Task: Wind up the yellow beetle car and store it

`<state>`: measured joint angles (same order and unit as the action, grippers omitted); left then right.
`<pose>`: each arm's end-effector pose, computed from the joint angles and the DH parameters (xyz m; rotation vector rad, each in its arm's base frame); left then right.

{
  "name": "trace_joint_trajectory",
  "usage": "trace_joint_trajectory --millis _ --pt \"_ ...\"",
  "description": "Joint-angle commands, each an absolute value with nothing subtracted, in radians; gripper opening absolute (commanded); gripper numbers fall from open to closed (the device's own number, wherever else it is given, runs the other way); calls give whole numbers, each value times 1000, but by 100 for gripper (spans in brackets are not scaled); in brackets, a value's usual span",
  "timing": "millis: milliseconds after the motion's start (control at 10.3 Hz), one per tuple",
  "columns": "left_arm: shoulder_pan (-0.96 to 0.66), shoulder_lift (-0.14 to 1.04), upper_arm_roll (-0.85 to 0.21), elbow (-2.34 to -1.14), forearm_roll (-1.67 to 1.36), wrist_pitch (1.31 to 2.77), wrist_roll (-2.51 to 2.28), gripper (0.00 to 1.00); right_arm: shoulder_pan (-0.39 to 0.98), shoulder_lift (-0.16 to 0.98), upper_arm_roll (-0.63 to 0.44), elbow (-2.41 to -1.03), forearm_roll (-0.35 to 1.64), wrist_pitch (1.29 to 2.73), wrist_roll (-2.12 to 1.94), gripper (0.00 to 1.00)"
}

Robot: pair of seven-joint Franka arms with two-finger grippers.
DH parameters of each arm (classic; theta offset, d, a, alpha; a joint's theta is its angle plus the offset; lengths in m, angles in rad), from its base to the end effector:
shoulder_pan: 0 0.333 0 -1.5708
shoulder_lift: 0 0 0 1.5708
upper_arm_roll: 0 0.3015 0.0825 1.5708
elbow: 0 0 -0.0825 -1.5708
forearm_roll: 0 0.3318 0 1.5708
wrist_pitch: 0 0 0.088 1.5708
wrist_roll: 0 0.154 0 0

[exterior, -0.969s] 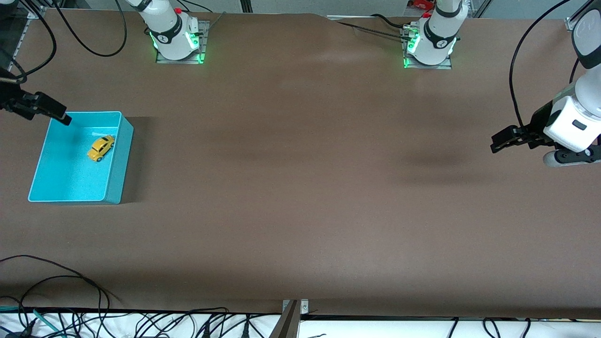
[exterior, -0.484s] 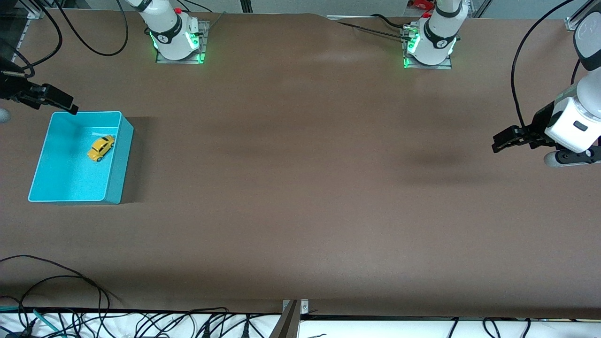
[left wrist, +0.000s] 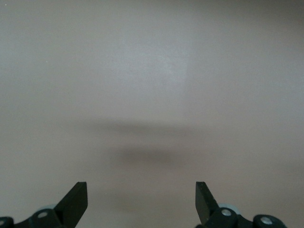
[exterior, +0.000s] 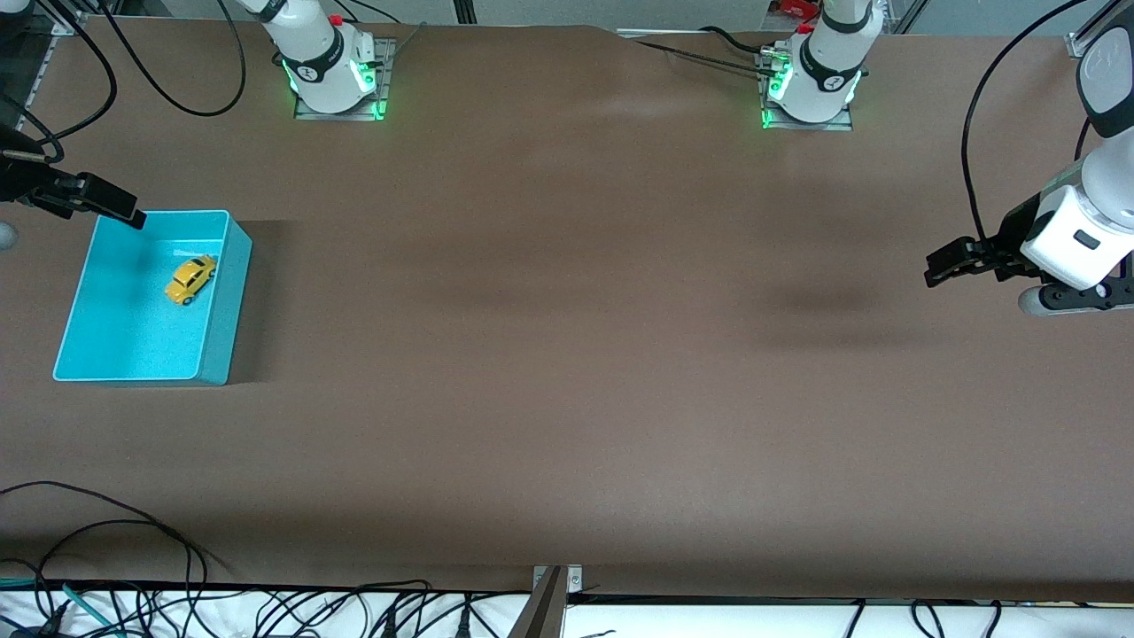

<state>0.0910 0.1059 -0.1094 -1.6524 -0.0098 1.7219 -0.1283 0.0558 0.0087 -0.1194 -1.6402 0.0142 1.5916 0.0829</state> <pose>0.5374 -0.0092 0.4865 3.1176 0.1747 -0.0581 0.5005 -0.0295 0.5314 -3.1192 0.2300 0.0897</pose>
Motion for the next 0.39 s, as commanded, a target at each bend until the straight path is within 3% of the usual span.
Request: trace_joint_trajectory --millis 0,291 --pt "91 106 -110 -1660 -37 1723 -94 100 63 11 -121 -1617 -2 1568 95 100" --pt "91 106 -110 -1658 -37 1723 -94 100 63 5 -121 -1617 -2 1568 92 100"
